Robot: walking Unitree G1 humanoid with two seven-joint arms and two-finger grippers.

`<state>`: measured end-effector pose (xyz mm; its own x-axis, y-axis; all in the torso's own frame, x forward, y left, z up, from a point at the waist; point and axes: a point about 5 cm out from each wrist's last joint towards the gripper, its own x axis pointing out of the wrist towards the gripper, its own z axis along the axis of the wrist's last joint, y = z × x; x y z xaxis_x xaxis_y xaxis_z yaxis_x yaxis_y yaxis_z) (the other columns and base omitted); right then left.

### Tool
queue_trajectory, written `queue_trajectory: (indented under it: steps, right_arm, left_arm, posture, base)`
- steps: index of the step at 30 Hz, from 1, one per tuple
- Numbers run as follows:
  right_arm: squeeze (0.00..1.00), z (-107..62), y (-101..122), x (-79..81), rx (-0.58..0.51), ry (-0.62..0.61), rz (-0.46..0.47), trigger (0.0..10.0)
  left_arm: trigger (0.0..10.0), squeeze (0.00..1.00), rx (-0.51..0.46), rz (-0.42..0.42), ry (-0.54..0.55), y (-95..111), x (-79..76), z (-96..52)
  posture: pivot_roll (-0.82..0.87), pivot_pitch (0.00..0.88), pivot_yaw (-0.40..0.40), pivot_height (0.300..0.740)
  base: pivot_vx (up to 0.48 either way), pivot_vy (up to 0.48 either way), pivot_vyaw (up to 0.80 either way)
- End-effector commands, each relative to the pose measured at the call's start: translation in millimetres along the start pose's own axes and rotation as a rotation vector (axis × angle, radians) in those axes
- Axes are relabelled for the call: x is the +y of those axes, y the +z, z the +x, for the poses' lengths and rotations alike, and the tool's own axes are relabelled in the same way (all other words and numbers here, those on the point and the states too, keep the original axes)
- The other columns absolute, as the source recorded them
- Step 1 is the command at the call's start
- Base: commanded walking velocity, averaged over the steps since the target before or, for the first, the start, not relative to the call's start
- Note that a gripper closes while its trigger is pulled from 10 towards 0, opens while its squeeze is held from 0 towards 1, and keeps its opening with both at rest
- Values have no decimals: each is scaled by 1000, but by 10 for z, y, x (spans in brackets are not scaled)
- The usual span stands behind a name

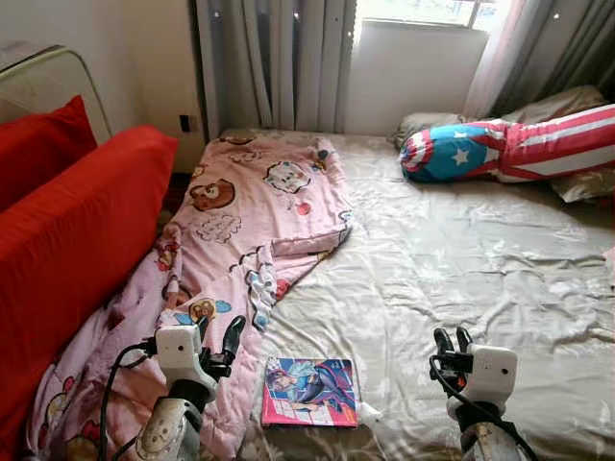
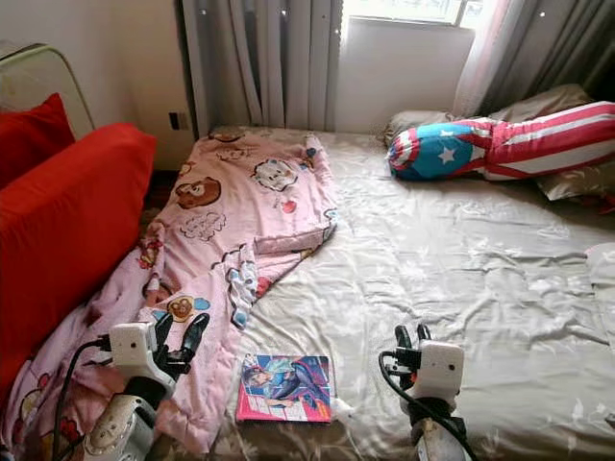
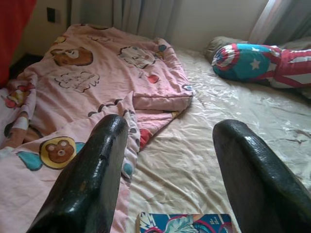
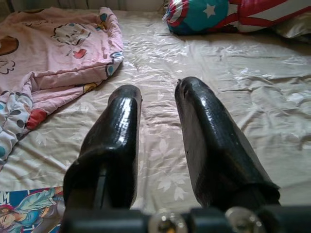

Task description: Clean up the room

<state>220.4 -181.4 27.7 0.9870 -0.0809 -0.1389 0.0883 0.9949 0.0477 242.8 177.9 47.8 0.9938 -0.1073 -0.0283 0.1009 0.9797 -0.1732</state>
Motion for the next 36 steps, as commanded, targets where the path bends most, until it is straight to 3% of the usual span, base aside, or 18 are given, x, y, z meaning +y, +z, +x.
queue_trajectory:
  steps: [1, 7, 10, 36]
  right_arm:
    - [0, -10, -15, -28, 6, -11, -2, 10000]
    - [0, -8, -89, -20, 63, -21, -10, 10000]
    - [0, -8, -90, -12, 60, -19, -8, 10000]
    - [0, -40, -133, -16, 57, -27, -25, 10000]
  left_arm:
    - [10000, 0, 3, -14, -7, 6, -11, -6]
    - [10000, 0, 6, -9, -10, 12, -4, -17]
    - [10000, 0, 8, -4, -8, 18, 6, -14]
    - [10000, 0, 20, 3, 7, 50, 57, -67]
  posture:
    - [-45, 0, -72, 685]
    - [-41, 0, -70, 685]
    - [-41, 0, -68, 665]
    - [-26, 0, -58, 645]
  base:
    - [0, 0, 0]
    - [0, 0, 0]
    - [0, 0, 0]
    - [0, 0, 0]
